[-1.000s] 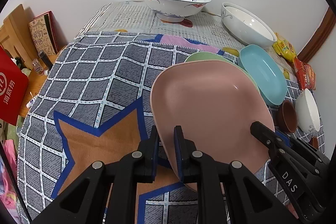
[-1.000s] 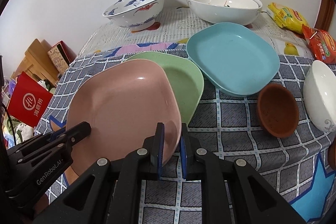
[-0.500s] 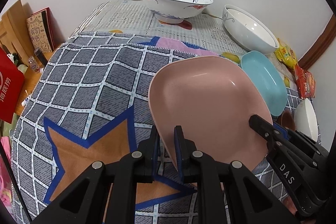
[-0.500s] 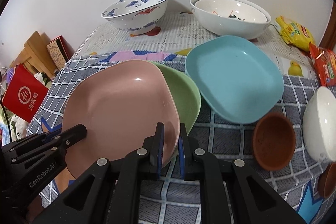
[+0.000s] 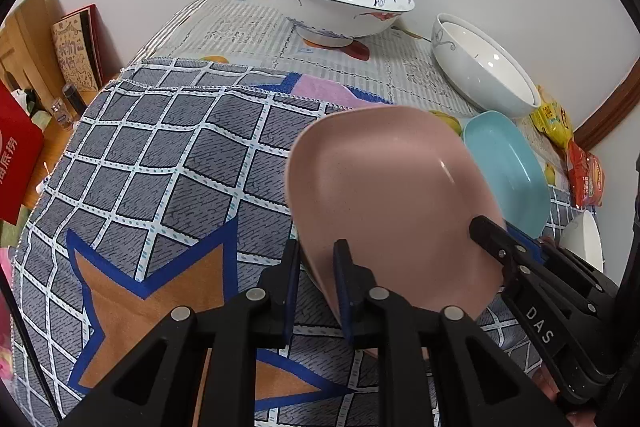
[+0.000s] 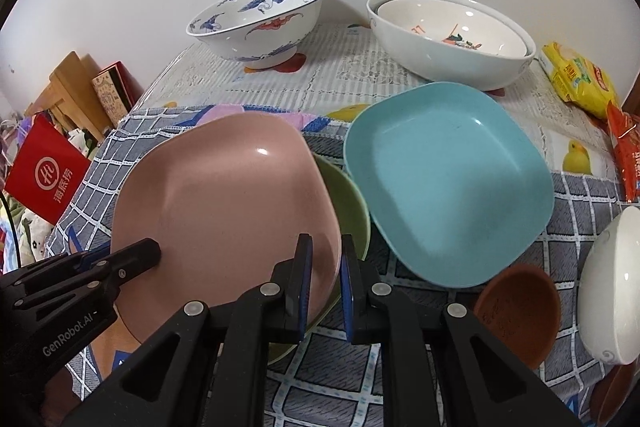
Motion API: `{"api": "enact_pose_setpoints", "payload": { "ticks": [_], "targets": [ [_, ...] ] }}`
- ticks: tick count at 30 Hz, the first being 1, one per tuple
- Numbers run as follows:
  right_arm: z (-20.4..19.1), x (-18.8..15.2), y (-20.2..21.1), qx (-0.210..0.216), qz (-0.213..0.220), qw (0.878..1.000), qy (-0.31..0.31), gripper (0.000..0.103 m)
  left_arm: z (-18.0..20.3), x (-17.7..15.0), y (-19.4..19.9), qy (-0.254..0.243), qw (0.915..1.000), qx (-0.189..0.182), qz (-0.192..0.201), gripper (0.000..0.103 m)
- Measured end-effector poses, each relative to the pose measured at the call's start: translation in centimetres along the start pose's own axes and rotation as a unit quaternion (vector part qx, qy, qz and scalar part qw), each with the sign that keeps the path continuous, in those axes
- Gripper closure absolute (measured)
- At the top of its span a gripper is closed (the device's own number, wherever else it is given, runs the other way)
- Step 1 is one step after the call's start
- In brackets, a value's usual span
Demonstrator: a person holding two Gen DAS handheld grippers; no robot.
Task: Organize plates and bowls
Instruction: 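Lift the pink plate with both grippers and carry it over the green plate, then lower the pink plate onto the green plate and open both grippers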
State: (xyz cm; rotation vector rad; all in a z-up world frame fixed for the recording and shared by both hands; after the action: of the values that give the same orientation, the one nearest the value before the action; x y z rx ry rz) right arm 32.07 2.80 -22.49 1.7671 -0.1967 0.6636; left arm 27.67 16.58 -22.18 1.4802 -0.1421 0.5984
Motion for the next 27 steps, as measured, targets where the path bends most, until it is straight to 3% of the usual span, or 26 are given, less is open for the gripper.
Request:
{"api": "enact_pose_setpoints", "payload": {
  "ticks": [6,12,14,16,18,20,27],
  "targets": [
    [-0.1,-0.5,1.8,-0.002,0.013,1.0,-0.002,0.067,0.3,-0.4,-0.1,-0.007,0.9999,0.014,0.002,0.072],
    [0.2,-2.5,2.1,0.006,-0.004,1.0,-0.028,0.064,1.2,-1.6,0.0,-0.033,0.9994,0.009,-0.007,0.059],
    [0.1,-2.7,1.8,0.008,-0.008,0.999,-0.032,0.068,1.4,-1.8,0.3,-0.037,0.9993,0.006,-0.006,0.056],
    [0.2,-2.7,1.5,0.005,-0.006,0.999,-0.035,0.085,1.3,-1.8,0.5,-0.041,0.9992,0.005,-0.004,0.054],
    [0.2,-2.4,1.4,-0.003,0.003,0.999,-0.036,0.096,1.2,-1.7,0.8,-0.045,0.999,0.005,0.001,0.053],
    [0.5,-1.8,1.5,-0.018,0.012,0.999,-0.033,0.1,0.9,-1.4,1.0,-0.044,0.999,0.006,0.005,0.053],
    [1.5,-0.3,2.1,-0.013,0.026,0.998,-0.053,0.097,1.2,-1.5,1.3,-0.046,0.9988,-0.016,0.004,0.053]
  ]
}}
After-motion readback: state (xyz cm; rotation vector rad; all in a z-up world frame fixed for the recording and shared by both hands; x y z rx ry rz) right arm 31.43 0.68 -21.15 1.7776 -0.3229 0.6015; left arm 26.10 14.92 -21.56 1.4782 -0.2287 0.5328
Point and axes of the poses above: each gripper's, at about its wrist camera, not at the fingertips, and y roughly against the way its jaws point, z to its right, x to its top, the point moved 10 cm from there along -y, roughly the way its jaws point, and after that the axes turned 4 degrees about x, right-handed, at the moved point
